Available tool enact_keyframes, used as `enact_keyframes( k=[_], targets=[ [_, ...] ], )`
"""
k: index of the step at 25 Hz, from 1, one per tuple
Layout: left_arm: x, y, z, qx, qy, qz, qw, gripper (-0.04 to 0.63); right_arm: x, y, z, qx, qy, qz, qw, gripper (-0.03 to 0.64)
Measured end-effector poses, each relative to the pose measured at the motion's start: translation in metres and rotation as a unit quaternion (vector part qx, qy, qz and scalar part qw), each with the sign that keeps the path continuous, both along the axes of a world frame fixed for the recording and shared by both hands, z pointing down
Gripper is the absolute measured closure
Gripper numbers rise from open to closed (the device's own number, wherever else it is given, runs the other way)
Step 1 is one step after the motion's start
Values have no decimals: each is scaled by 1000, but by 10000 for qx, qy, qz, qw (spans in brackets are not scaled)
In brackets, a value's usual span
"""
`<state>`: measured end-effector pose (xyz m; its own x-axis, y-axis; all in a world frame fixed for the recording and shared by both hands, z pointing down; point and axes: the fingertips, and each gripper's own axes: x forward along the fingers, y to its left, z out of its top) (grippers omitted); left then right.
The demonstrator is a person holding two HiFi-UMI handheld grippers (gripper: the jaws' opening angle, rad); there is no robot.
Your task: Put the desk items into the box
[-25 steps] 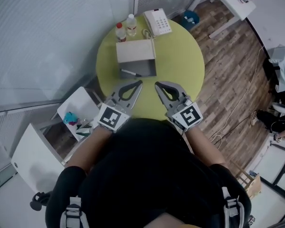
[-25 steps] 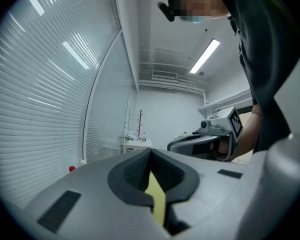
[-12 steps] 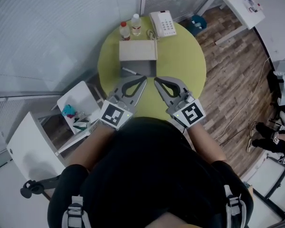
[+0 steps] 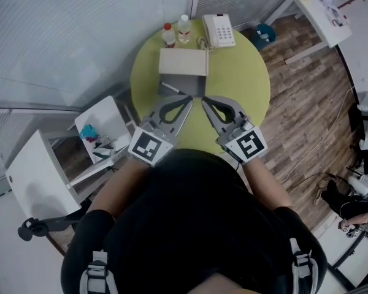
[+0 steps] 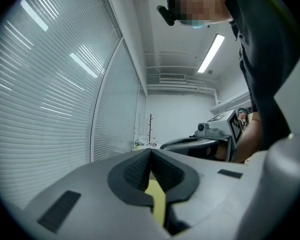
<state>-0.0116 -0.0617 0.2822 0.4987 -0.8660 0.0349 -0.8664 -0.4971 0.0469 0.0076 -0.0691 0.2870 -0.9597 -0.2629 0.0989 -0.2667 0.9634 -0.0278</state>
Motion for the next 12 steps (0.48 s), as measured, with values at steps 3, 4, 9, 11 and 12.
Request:
enact_keyframes(
  k=[3,4,9,11,12],
  targets=[
    [-1,0,-1,9,2,-44,10000,585,-1,-1,0,-19,5,-15,10000,600],
    [-1,1,-2,13,7,-61,10000,584,-1,-2,0,-20,1,-15,10000,600],
    [-2,2,-4,49,-4,-106,9999,586,1,-1,0,-1,-8,-17,10000,600],
    [-2,2,-3,60,-7,-109,9999,586,1,-1,1,4,-1,-10,10000,600],
    [-3,2,-2,63,-12,-109,9999,586,1,-1,2,5,0,-5,10000,600]
  ],
)
